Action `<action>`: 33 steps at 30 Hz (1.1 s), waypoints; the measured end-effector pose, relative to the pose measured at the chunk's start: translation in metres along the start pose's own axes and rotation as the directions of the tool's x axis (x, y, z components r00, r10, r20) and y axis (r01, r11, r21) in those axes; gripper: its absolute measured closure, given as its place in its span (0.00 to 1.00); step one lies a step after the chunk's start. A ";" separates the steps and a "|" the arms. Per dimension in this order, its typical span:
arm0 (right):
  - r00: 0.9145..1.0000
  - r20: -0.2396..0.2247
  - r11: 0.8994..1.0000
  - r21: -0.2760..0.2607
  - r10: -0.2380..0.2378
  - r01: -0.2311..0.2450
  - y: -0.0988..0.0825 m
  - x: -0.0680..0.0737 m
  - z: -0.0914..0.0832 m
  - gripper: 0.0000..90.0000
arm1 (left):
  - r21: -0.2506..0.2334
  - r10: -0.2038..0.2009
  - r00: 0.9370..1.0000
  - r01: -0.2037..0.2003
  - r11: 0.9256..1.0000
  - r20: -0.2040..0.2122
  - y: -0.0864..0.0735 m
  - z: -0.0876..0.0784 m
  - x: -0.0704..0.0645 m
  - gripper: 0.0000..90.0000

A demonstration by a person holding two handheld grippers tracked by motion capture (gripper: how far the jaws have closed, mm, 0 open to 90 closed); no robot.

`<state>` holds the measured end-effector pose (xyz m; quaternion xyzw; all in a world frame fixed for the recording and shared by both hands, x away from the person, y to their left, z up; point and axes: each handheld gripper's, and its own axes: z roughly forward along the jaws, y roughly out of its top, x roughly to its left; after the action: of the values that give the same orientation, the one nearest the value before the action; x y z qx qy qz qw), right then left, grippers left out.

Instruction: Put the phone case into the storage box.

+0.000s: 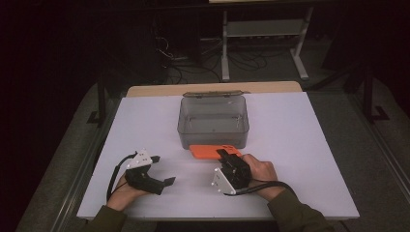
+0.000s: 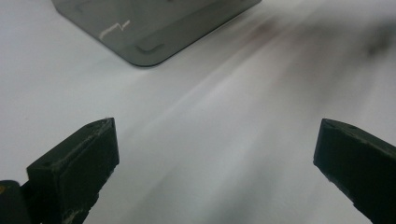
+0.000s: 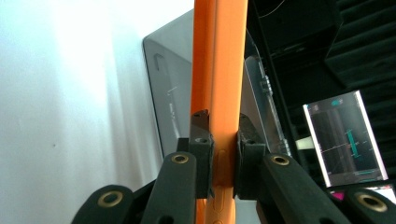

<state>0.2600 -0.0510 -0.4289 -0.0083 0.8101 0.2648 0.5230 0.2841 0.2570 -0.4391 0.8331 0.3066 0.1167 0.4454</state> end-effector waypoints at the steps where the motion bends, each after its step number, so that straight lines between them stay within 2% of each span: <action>1: 1.000 -0.007 1.000 0.001 0.004 -0.004 0.000 -0.001 0.000 0.88 | 0.001 -0.003 1.000 0.003 1.000 0.003 0.000 0.000 0.000 0.00; 10: 0.995 -0.052 0.996 0.008 0.086 -0.086 -0.004 -0.008 0.001 0.88 | 0.003 0.007 1.000 -0.007 1.000 -0.004 0.000 0.001 -0.001 0.00; 18: 0.983 -0.082 0.987 0.012 0.164 -0.163 -0.007 -0.013 0.001 0.88 | 0.004 0.002 1.000 -0.001 1.000 -0.004 0.001 0.001 -0.001 0.00; 21: 0.981 -0.086 0.984 0.018 0.176 -0.175 -0.008 -0.014 0.001 0.88 | 0.000 0.000 1.000 0.000 1.000 -0.003 0.001 0.001 -0.001 0.00; 24: 0.969 -0.104 0.974 0.021 0.225 -0.224 -0.009 -0.017 0.002 0.88 | -0.002 -0.005 1.000 0.005 1.000 -0.002 0.000 0.000 -0.001 0.00; 29: 0.953 -0.132 0.962 0.029 0.272 -0.270 -0.011 -0.020 0.003 0.88 | -0.001 -0.005 1.000 0.005 1.000 -0.002 0.000 0.000 0.000 0.00; 33: 0.936 -0.153 0.948 0.037 0.319 -0.317 -0.013 -0.024 0.003 0.88 | -0.003 -0.006 1.000 0.006 1.000 -0.001 0.000 0.000 0.000 0.00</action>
<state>0.2775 -0.0669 -0.4152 0.1049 0.8410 0.3393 0.4080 0.2845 0.2570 -0.4393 0.8315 0.3089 0.1162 0.4468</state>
